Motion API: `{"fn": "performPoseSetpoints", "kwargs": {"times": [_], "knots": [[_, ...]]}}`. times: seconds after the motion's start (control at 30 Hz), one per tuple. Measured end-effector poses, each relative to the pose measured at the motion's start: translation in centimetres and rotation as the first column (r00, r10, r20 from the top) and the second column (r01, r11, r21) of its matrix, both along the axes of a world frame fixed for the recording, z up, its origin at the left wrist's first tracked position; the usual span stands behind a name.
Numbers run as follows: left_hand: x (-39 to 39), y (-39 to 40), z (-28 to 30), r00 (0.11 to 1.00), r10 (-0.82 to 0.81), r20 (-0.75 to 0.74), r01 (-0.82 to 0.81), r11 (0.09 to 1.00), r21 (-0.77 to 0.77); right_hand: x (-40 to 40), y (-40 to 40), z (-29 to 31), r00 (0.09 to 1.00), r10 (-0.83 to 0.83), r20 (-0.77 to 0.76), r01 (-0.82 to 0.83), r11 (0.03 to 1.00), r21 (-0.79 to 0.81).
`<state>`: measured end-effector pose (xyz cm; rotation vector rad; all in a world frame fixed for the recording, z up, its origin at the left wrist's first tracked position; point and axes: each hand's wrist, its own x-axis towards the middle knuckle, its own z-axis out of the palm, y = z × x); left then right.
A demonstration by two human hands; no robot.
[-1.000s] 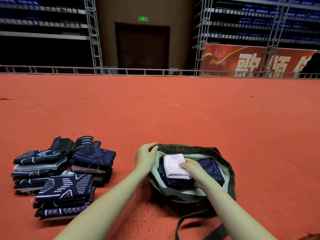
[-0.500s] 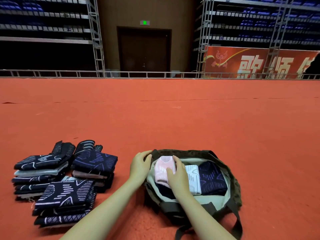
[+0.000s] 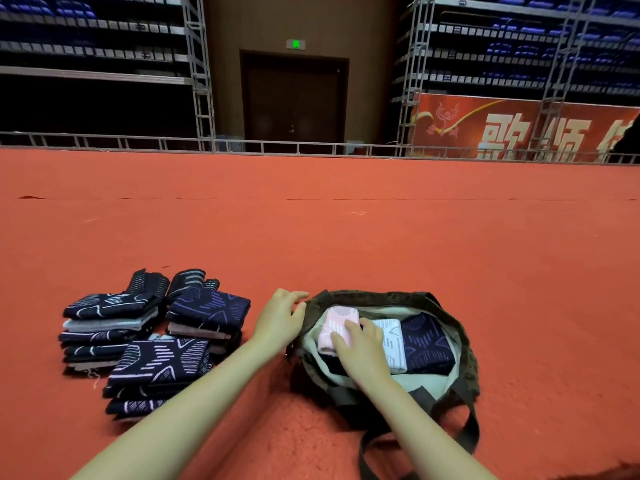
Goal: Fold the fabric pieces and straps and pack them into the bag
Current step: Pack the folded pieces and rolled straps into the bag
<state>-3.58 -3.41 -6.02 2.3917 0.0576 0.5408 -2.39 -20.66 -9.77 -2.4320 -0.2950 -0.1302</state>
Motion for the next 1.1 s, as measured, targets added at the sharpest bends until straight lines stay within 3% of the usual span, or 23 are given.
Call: {"fn": "performPoseSetpoints", "kwargs": {"times": [0.13, 0.3, 0.5, 0.6, 0.7, 0.77, 0.87, 1.1], "knots": [[-3.7, 2.6, 3.9, 0.995, -0.012, 0.098, 0.005, 0.997, 0.073, -1.7, -0.2, 2.1, 0.985, 0.038, 0.167, -0.052, 0.996, 0.079], [-8.3, 7.7, 6.1, 0.991, 0.057, 0.123, -0.066, 0.995, 0.077, -4.1, 3.0, 4.5, 0.967, 0.2, 0.156, -0.225, 0.96, 0.165], [-13.1, 14.8, 2.4, 0.97, 0.239, 0.043, -0.243, 0.956, 0.164, -6.5, 10.1, 4.9, 0.896, 0.414, 0.162, -0.437, 0.885, 0.158], [-14.6, 16.9, -0.9, 0.917, 0.383, -0.107, -0.355, 0.91, 0.215, -7.3, 13.9, 4.7, 0.856, 0.497, 0.139, -0.513, 0.85, 0.122], [-15.6, 18.1, -4.1, 0.914, 0.367, -0.173, -0.357, 0.93, 0.087, -7.9, 17.3, 4.5, 0.821, 0.561, 0.104, -0.565, 0.825, 0.014], [-16.2, 18.4, -5.3, 0.939, 0.323, -0.12, -0.328, 0.944, -0.024, -8.1, 19.3, 4.2, 0.795, 0.604, 0.053, -0.598, 0.796, -0.096], [-16.7, 18.6, -6.0, 0.957, 0.285, -0.051, -0.289, 0.954, -0.075, -7.9, 21.3, 3.7, 0.763, 0.643, -0.06, -0.635, 0.73, -0.254], [-17.1, 18.4, -7.1, 0.968, 0.245, 0.05, -0.237, 0.963, -0.13, -6.9, 22.5, 4.2, 0.712, 0.665, -0.225, -0.702, 0.684, -0.198]]}}
